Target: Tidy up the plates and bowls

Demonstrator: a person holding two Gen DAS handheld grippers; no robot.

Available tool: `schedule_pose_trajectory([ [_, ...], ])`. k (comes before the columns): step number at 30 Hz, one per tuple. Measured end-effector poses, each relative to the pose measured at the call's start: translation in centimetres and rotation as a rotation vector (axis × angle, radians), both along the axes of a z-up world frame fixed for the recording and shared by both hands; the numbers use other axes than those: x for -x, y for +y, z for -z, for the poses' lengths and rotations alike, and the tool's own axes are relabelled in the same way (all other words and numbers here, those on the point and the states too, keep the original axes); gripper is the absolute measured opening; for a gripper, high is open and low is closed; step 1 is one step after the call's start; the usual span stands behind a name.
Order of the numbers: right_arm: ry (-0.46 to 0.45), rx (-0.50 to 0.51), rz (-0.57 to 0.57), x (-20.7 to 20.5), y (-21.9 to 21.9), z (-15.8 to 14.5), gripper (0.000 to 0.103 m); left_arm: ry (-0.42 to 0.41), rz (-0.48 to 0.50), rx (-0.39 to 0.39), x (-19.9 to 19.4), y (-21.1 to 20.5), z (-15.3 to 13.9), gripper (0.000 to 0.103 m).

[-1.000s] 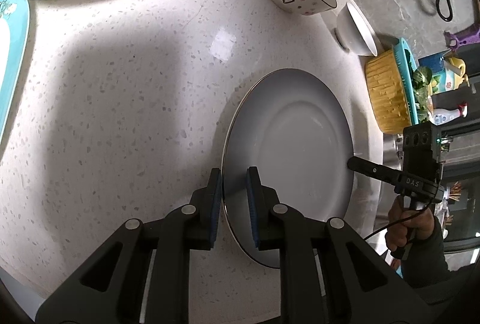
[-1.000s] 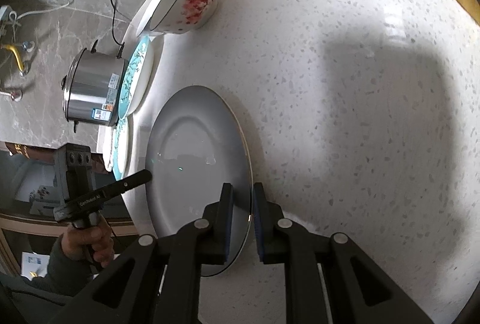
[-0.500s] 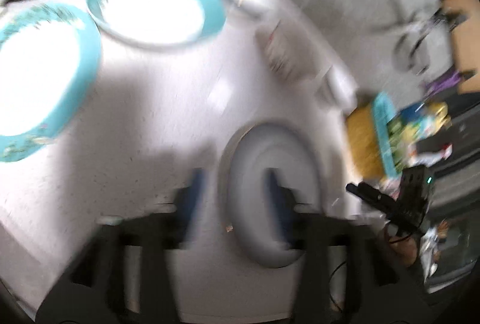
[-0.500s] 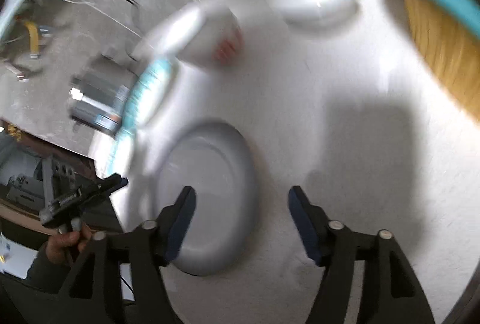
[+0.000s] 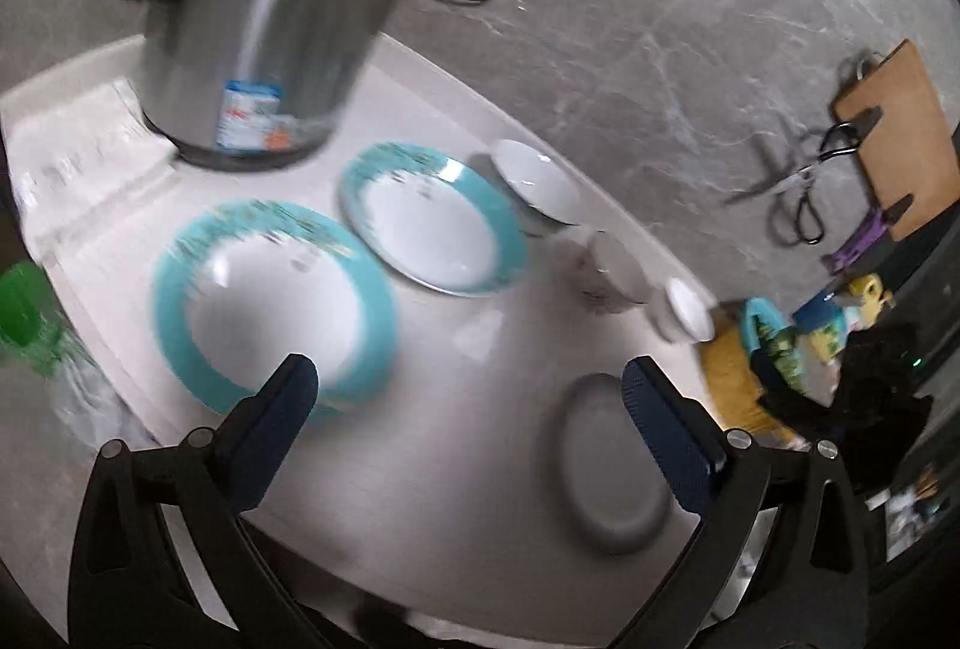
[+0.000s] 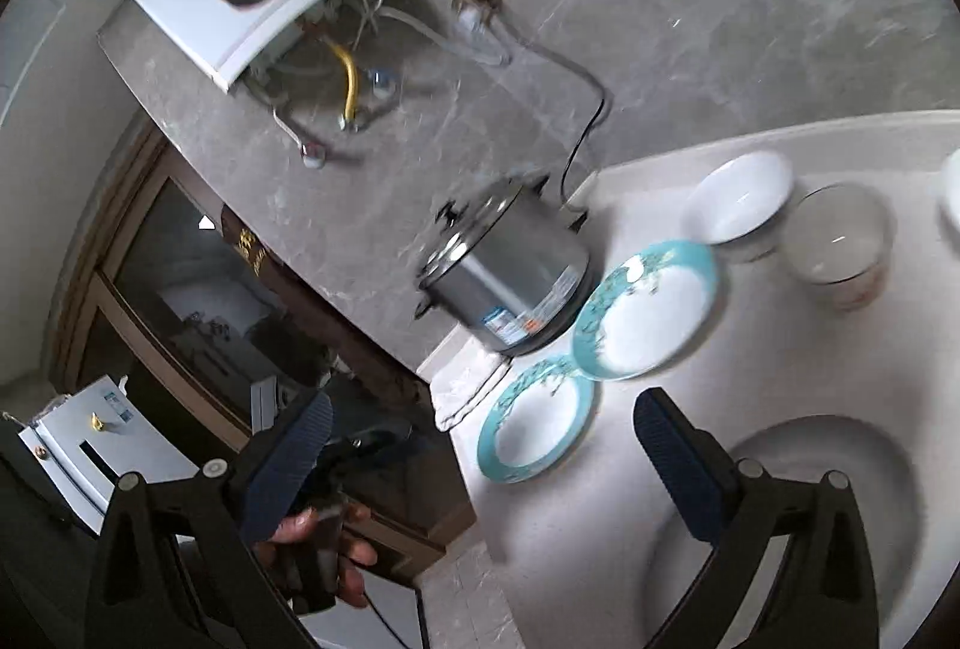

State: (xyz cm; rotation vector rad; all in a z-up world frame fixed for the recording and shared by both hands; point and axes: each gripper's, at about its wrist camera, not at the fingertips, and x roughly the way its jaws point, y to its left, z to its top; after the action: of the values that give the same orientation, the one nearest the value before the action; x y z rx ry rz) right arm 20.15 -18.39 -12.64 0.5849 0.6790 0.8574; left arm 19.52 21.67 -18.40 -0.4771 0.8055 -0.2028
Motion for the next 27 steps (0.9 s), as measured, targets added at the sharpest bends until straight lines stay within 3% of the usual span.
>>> schedule_pose_trajectory([
  [3, 0.014, 0.056, -0.007, -1.8, 4.4, 0.3, 0.103, -0.015, 0.068, -0.090, -1.8, 3.5, 0.5, 0.103],
  [7, 0.098, 0.073, 0.052, -3.4, 8.4, 0.7, 0.103, 0.028, 0.140, -0.189, -4.8, 7.6, 1.7, 0.103],
  [11, 0.179, 0.126, 0.079, -4.7, 10.8, 2.7, 0.103, 0.090, 0.132, -0.168, -7.6, 12.0, 3.5, 0.103],
  [15, 0.322, 0.073, 0.111, -5.3, 11.9, 6.5, 0.103, 0.208, 0.219, -0.197, -10.8, 14.1, 5.8, 0.103],
  [18, 0.423, 0.085, 0.120, -6.5, 12.9, 9.5, 0.101, 0.280, 0.254, -0.083, -12.9, 15.6, 8.6, 0.101],
  [20, 0.453, 0.089, 0.122, -7.2, 13.3, 11.1, 0.088, 0.312, 0.286, -0.062, -13.8, 16.1, 9.8, 0.101],
  [27, 0.496, 0.098, 0.082, -8.7, 14.4, 14.2, 0.071, 0.359, 0.421, -0.101, -15.8, 15.2, 12.1, 0.101],
])
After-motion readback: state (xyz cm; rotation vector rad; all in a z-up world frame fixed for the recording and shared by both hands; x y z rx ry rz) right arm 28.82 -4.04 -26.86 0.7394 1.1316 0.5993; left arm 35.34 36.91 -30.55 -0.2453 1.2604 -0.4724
